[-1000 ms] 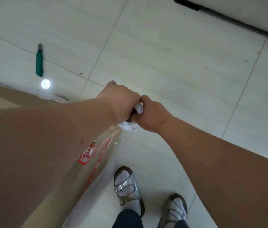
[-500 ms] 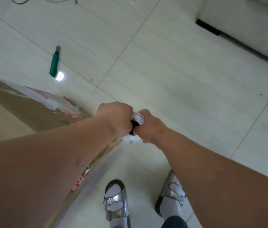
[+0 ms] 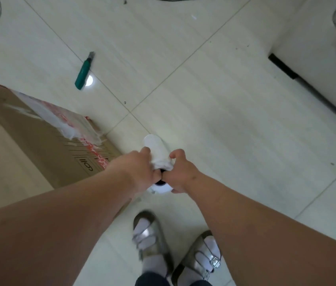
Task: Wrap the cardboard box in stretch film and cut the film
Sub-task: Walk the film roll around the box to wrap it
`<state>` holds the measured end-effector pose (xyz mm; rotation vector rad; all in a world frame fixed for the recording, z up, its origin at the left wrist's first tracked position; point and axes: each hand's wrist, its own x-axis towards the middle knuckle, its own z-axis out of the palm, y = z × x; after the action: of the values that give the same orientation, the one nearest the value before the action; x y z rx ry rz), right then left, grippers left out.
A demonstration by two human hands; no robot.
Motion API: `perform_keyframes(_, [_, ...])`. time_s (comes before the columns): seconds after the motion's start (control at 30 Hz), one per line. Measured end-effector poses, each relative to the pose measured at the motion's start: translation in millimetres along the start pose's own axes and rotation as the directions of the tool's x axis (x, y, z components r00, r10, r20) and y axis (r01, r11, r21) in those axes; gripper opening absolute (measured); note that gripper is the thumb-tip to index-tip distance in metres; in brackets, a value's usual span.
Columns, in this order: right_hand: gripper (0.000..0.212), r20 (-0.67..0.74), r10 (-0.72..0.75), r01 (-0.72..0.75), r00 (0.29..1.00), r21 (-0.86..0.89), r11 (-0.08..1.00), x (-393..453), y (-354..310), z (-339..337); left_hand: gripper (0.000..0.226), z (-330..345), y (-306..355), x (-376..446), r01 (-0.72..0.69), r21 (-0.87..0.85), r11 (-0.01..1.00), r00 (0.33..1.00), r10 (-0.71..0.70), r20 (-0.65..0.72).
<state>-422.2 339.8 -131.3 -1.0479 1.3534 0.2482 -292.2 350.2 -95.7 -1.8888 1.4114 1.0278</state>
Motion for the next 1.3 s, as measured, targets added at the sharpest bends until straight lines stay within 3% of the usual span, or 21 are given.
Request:
perform_keyframes(0.07, [0.062, 0.035, 0.034, -0.033, 0.999, -0.044, 0.999, 3, -11, -11, 0.054, -9, 0, 6, 0.131, -0.280, 0.951, 0.971, -0.066, 0.231])
perform_keyframes(0.13, [0.072, 0.022, 0.022, -0.017, 1.000, -0.207, 0.978, 7, -26, -22, 0.050, -22, 1, 10, 0.106, -0.329, 0.938, 0.960, -0.010, 0.281])
perform_keyframes(0.23, [0.081, 0.006, -0.061, 0.056, 0.998, -0.520, 0.852, 11, -52, -35, 0.045, -42, 4, 15, 0.001, -0.190, 0.982, 0.987, 0.029, 0.160])
perform_keyframes(0.33, [0.059, -0.010, -0.084, 0.058, 0.996, -0.639, 0.767, 19, -77, -43, 0.053, -52, 0, 23, -0.078, -0.277, 0.958, 0.997, 0.075, -0.022])
perform_keyframes(0.43, [0.041, -0.074, 0.016, -0.047, 0.997, -0.439, 0.897, 31, -91, -45, 0.063, -59, -13, 31, -0.056, -0.424, 0.904, 0.996, 0.021, -0.087])
perform_keyframes(0.47, [0.039, -0.088, 0.072, -0.094, 0.994, -0.287, 0.953, 33, -93, -45, 0.064, -60, -16, 33, 0.007, -0.498, 0.867, 0.999, -0.028, -0.035])
perform_keyframes(0.53, [0.045, -0.065, 0.193, -0.194, 0.979, -0.007, 0.981, 36, -98, -47, 0.057, -64, -15, 33, 0.228, -0.683, 0.694, 0.972, -0.120, 0.202])
perform_keyframes(0.57, [0.049, -0.039, 0.236, -0.234, 0.971, 0.040, 0.971, 36, -101, -48, 0.050, -64, -15, 34, 0.309, -0.748, 0.587, 0.948, -0.129, 0.291])
perform_keyframes(0.63, [0.062, -0.058, 0.219, -0.224, 0.974, -0.123, 0.967, 36, -107, -51, 0.037, -64, -15, 40, 0.328, -0.796, 0.509, 0.944, -0.149, 0.294])
perform_keyframes(0.73, [0.071, -0.110, -0.063, -0.001, 0.992, -0.504, 0.864, 47, -125, -57, 0.023, -71, -18, 48, 0.242, -0.738, 0.630, 0.969, -0.194, 0.153])
perform_keyframes(0.83, [0.054, -0.008, -0.159, 0.120, 0.987, -0.615, 0.780, 56, -147, -56, 0.017, -92, -26, 52, 0.167, -0.587, 0.792, 0.980, -0.199, 0.010])
perform_keyframes(0.9, [0.048, 0.041, -0.154, 0.148, 0.987, -0.599, 0.787, 64, -158, -53, 0.014, -109, -33, 56, 0.137, -0.463, 0.876, 0.982, -0.180, -0.050])
perform_keyframes(1.0, [0.053, 0.059, -0.126, 0.139, 0.990, -0.399, 0.906, 72, -168, -46, 0.007, -134, -49, 65, 0.069, -0.346, 0.936, 0.980, -0.128, -0.150])
perform_keyframes(1.1, [0.052, 0.073, -0.099, 0.115, 0.992, -0.269, 0.956, 81, -180, -40, 0.005, -147, -65, 71, 0.007, -0.224, 0.975, 0.965, -0.066, -0.255])
perform_keyframes(1.2, [0.048, 0.112, -0.091, 0.123, 0.990, -0.335, 0.934, 92, -194, -33, 0.009, -144, -78, 75, 0.015, -0.142, 0.990, 0.952, -0.058, -0.299])
perform_keyframes(1.3, [0.042, 0.093, -0.098, 0.127, 0.991, -0.393, 0.911, 103, -208, -26, 0.018, -137, -87, 78, 0.027, -0.216, 0.976, 0.932, -0.103, -0.348])
